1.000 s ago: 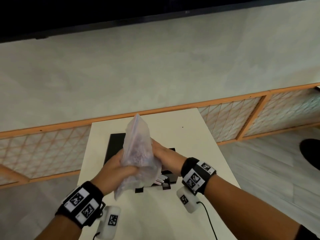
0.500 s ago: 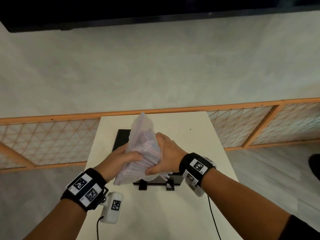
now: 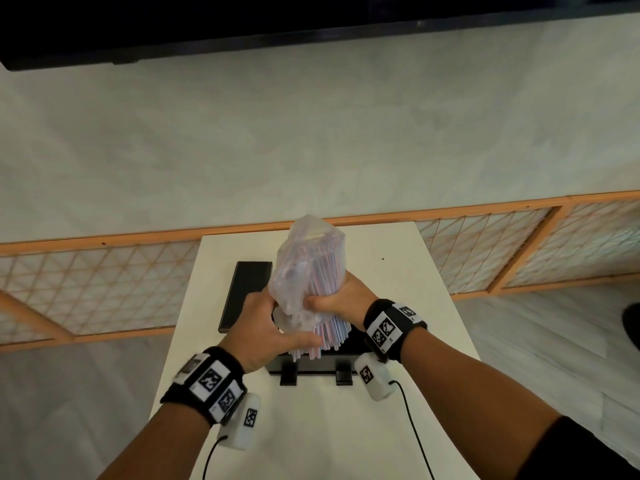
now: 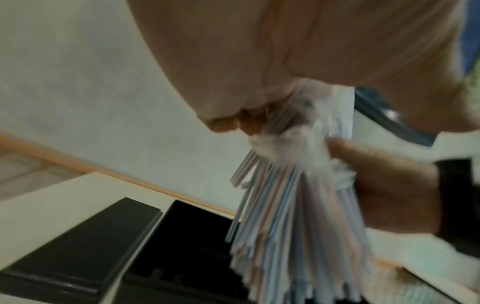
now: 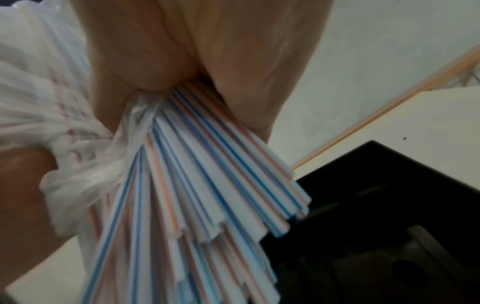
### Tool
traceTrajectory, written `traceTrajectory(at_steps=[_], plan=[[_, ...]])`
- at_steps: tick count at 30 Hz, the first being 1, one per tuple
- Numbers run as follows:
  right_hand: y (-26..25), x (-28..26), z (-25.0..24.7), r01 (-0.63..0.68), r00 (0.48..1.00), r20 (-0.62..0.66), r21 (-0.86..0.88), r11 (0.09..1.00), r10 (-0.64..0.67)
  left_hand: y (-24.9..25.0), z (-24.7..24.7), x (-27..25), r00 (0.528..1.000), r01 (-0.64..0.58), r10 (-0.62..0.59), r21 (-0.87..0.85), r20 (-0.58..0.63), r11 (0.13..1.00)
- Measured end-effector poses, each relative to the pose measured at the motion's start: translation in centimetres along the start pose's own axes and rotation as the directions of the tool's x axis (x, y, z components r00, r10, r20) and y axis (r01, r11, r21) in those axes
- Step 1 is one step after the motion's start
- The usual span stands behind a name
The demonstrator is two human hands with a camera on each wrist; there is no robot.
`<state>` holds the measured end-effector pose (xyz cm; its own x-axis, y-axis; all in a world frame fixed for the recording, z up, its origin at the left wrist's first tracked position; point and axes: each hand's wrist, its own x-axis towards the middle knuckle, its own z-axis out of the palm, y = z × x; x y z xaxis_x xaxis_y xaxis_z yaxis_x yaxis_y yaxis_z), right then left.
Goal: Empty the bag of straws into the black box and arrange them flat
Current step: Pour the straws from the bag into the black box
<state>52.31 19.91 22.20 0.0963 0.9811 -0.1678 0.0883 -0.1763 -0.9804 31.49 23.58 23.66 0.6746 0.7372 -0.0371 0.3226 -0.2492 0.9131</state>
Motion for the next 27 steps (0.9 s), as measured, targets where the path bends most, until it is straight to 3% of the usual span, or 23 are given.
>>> traceTrajectory(at_steps=[2, 3, 6, 9, 13, 18, 24, 27], plan=[[0.2, 0.1, 0.0, -0.019, 1.0, 0.024, 0.035, 0.999, 0.018, -1.8, 0.3, 1.1, 0.99, 0.048, -0.022, 0.189, -0.138, 0.981], [0.3, 0.1, 0.1, -0.022, 0.999, 0.051, 0.042, 0.999, 0.02, -2.4, 0.4, 1.6, 0.987, 0.045, -0.019, 0.163, -0.16, 0.986], [0.1, 0.0, 0.4, -0.001, 0.994, 0.109, 0.025, 1.0, -0.001, -3.2, 1.1, 2.6, 0.997, 0.051, -0.056, -0.093, -0.046, 0.994], [-0.3, 0.2, 0.3, 0.015, 0.995, 0.102, 0.01, 1.0, -0.016, -2.8, 1.9, 2.6, 0.997, 0.075, -0.071, -0.147, 0.031, 0.986], [-1.1, 0.5, -0.2, 0.027, 0.997, 0.069, -0.004, 1.0, -0.026, -3.2, 1.4, 3.1, 0.995, 0.091, -0.087, -0.087, 0.047, 0.992], [-1.1, 0.7, 0.0, 0.095, 0.995, -0.011, 0.017, 0.995, -0.095, -3.3, 1.4, 3.8, 0.996, 0.061, -0.06, 0.023, -0.064, 0.998], [0.5, 0.5, 0.1, 0.085, 0.996, -0.03, 0.031, 0.996, -0.084, -4.6, 2.7, 4.2, 0.971, 0.218, -0.213, 0.03, -0.109, 0.976], [2.1, 0.0, 0.2, 0.022, 0.999, 0.024, -0.029, 0.999, -0.022, -5.8, 3.0, 2.6, 0.926, 0.333, -0.342, -0.081, -0.16, 0.939]])
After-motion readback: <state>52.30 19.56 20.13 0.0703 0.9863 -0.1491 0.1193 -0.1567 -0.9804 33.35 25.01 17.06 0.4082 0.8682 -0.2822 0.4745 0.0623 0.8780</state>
